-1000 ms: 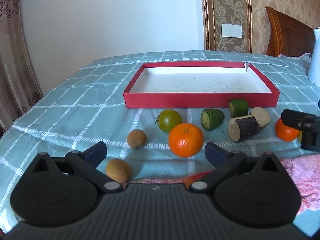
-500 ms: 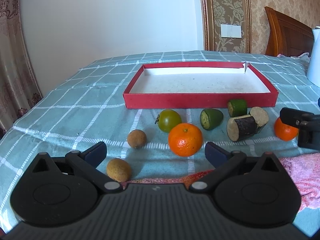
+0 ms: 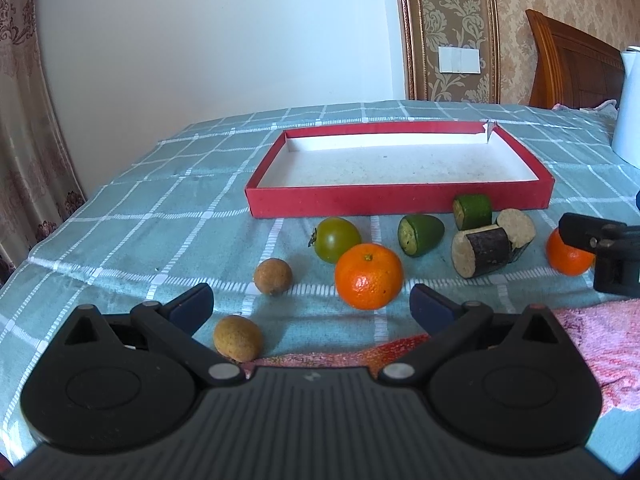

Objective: Organize fruits

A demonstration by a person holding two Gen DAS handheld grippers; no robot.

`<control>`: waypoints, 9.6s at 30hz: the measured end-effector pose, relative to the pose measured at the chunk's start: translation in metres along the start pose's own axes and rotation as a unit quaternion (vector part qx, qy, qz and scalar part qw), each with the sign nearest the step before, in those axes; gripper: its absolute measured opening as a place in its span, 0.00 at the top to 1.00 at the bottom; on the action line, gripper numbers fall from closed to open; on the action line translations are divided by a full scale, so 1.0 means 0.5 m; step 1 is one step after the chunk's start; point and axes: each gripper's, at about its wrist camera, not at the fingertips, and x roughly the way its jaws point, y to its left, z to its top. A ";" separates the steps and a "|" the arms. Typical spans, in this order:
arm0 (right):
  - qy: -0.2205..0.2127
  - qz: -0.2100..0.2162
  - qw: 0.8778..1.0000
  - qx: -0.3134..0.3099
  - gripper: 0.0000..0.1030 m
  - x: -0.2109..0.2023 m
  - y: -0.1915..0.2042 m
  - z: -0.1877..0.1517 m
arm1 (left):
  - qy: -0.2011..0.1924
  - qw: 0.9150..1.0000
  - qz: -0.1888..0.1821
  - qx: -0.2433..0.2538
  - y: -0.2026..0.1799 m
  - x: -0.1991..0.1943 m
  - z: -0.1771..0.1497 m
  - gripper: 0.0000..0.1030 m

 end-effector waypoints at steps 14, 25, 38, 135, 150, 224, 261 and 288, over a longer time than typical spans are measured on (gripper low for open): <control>-0.007 -0.007 1.000 -0.006 0.03 -0.007 -0.003 -0.010 | 0.002 1.000 -0.005 0.004 -0.004 0.003 -0.005 0.00; -0.006 -0.003 1.000 -0.011 0.03 -0.011 -0.003 -0.018 | 0.001 1.000 -0.007 0.008 -0.007 0.006 -0.008 0.00; -0.003 -0.002 1.000 -0.004 0.03 -0.011 -0.015 -0.019 | 0.002 1.000 -0.011 0.009 -0.005 0.011 -0.015 0.00; 0.017 0.060 0.997 -0.054 0.66 0.232 -0.009 0.121 | -0.044 0.995 -0.068 -0.051 0.112 0.049 -0.063 0.75; 0.109 0.071 0.991 -0.024 0.66 0.363 -0.023 0.131 | -0.044 0.996 -0.064 -0.046 0.108 0.046 -0.063 0.75; 0.074 0.029 0.995 0.055 0.21 0.269 -0.074 0.102 | 0.006 0.999 -0.005 0.038 -0.005 0.373 0.242 0.76; 0.089 0.020 0.994 0.052 0.21 0.291 -0.079 0.094 | -0.034 0.999 0.010 0.029 0.044 0.250 0.234 0.27; 0.050 0.031 0.996 0.061 0.21 0.227 -0.091 0.080 | -0.050 0.998 -0.037 -0.007 0.103 0.061 -0.031 0.01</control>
